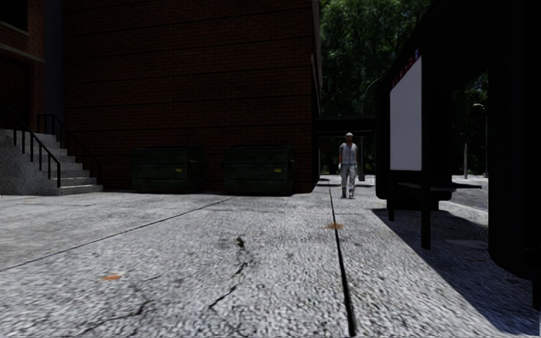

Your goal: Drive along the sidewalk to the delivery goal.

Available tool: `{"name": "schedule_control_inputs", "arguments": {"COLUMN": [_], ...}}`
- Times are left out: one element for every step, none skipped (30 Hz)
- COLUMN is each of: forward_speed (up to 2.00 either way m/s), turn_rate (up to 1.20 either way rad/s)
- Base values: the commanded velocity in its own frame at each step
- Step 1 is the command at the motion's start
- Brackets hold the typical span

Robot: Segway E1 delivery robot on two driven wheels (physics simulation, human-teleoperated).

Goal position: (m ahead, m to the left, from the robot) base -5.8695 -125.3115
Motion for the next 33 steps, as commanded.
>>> {"name": "schedule_control_inputs", "arguments": {"forward_speed": [2.0,2.0,2.0,2.0,2.0,2.0,2.0,2.0,2.0,2.0,2.0,2.0,2.0,2.0,2.0,2.0,2.0,2.0,2.0,2.0,2.0,2.0,2.0,2.0,2.0,2.0,2.0,2.0,2.0,2.0,2.0,2.0,2.0], "turn_rate": [0.34,0.34,0.34,0.34,0.34,0.34,0.35,0.35,0.35,0.35,0.35,0.35,0.35,0.36,0.36,0.36,0.36,0.36,0.36,0.36,0.36,0.33,0.12,0.0,0.0,0.0,0.0,0.0,0.0,0.0,0.0,-0.01,-0.27]}}
